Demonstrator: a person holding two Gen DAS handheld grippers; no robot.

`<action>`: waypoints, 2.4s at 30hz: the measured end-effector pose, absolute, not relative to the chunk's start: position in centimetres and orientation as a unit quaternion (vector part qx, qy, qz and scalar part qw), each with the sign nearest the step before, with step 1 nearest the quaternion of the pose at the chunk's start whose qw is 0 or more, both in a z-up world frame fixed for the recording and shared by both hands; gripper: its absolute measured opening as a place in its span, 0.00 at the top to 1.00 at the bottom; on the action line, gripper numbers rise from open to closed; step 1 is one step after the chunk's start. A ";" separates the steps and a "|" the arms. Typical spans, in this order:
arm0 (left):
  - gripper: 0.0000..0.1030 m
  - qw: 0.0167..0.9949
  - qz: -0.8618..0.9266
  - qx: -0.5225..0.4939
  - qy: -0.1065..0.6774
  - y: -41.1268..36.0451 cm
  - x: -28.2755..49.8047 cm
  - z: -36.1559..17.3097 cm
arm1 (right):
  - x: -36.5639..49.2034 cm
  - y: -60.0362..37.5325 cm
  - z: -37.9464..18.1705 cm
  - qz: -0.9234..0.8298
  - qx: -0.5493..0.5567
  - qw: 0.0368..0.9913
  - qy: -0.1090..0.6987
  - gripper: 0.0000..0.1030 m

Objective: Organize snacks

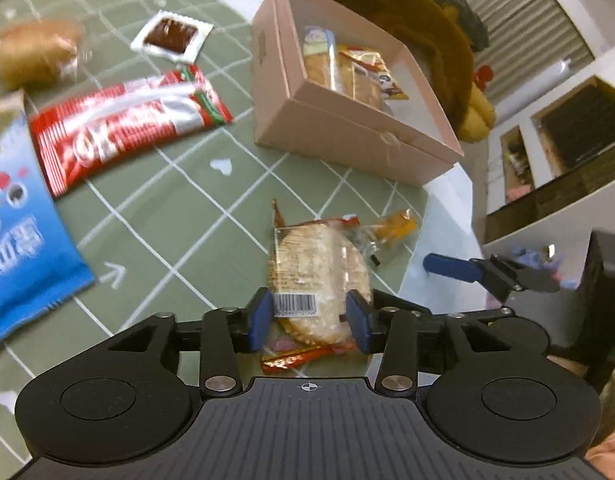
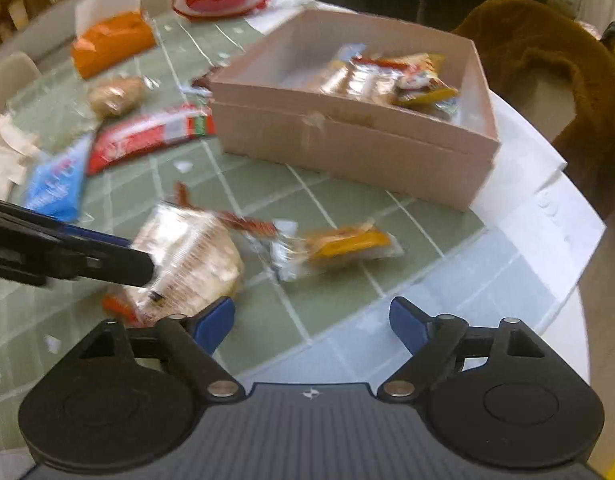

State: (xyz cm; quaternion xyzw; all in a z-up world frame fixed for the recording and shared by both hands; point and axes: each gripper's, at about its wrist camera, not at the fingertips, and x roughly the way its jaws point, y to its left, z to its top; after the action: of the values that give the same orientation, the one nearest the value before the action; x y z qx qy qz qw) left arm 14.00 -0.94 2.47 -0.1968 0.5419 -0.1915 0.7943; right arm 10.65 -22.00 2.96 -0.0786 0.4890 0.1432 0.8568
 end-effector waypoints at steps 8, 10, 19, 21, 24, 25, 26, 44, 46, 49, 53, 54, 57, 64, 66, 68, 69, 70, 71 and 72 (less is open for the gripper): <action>0.57 0.811 -0.161 -0.199 0.527 -1.7 15.0 2.1 | 10.2 -22.5 3.1 0.142 -0.073 0.863 0.479 0.15; 0.46 0.809 -0.173 -0.203 0.524 -1.9 15.2 2.1 | 10.1 -22.5 2.9 0.141 -0.069 0.864 0.478 0.14; 0.45 0.809 -0.170 -0.199 0.526 -2.6 14.9 3.5 | 9.9 -22.6 2.7 0.142 -0.067 0.868 0.472 0.12; 0.45 0.812 -0.170 -0.201 0.522 -2.6 14.7 4.1 | 9.9 -22.5 2.8 0.143 -0.067 0.867 0.472 0.12; 0.48 0.813 -0.171 -0.205 0.518 -2.6 14.7 5.1 | 9.9 -22.5 2.8 0.140 -0.068 0.867 0.473 0.12; 0.50 0.815 -0.170 -0.200 0.518 -2.7 14.7 5.4 | 9.9 -22.5 2.9 0.139 -0.068 0.866 0.476 0.12; 0.50 0.818 -0.168 -0.193 0.516 -2.9 14.7 5.6 | 9.9 -22.5 2.9 0.138 -0.066 0.864 0.480 0.12; 0.53 0.844 -0.241 0.027 0.478 -11.5 17.7 7.0 | 8.2 -24.6 3.8 0.153 -0.037 0.855 0.493 0.12; 0.55 0.838 -0.247 0.065 0.482 -13.5 18.2 6.2 | 7.8 -24.8 3.3 0.156 -0.029 0.853 0.498 0.12; 0.55 0.831 -0.251 0.091 0.488 -15.4 19.1 5.0 | 7.1 -24.8 3.1 0.156 -0.036 0.859 0.485 0.12; 0.55 0.813 -0.268 0.117 0.503 -17.0 19.2 3.3 | 6.4 -24.5 2.7 0.162 -0.055 0.864 0.474 0.09; 0.55 0.810 -0.271 0.121 0.505 -17.4 19.0 2.9 | 6.3 -24.3 2.6 0.164 -0.062 0.864 0.472 0.07; 0.63 0.817 -0.264 0.132 0.496 -18.0 18.8 2.6 | 5.8 -23.9 2.2 0.169 -0.075 0.864 0.468 0.00; 0.76 0.829 -0.249 0.048 0.499 -15.0 18.5 3.7 | 5.0 -23.6 2.1 0.153 -0.072 0.875 0.453 0.00; 0.76 0.840 -0.234 0.016 0.489 -13.1 17.7 4.7 | 4.7 -23.5 2.1 0.140 -0.066 0.878 0.452 0.00; 0.76 0.855 -0.211 -0.016 0.474 -10.6 16.6 5.8 | 4.7 -23.2 2.2 0.136 -0.065 0.874 0.461 0.00; 0.76 0.862 -0.195 -0.030 0.466 -9.4 16.1 6.2 | 5.0 -23.1 2.3 0.143 -0.072 0.869 0.469 0.00; 0.77 0.870 -0.176 -0.043 0.459 -8.0 15.4 6.6 | 5.2 -22.9 2.5 0.154 -0.079 0.861 0.479 0.00; 0.77 0.877 -0.152 -0.054 0.453 -6.3 14.7 6.9 | 5.7 -22.7 2.7 0.163 -0.083 0.851 0.492 0.00; 0.78 0.882 -0.125 -0.064 0.450 -4.7 14.0 7.1 | 6.3 -22.7 3.0 0.163 -0.076 0.845 0.504 0.03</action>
State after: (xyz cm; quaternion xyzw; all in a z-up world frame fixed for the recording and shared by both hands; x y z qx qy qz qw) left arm 13.98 -4.74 7.06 -0.0637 0.4500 -0.1249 0.8820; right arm 6.34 -22.70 3.02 -0.0757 0.5043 0.1626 0.8447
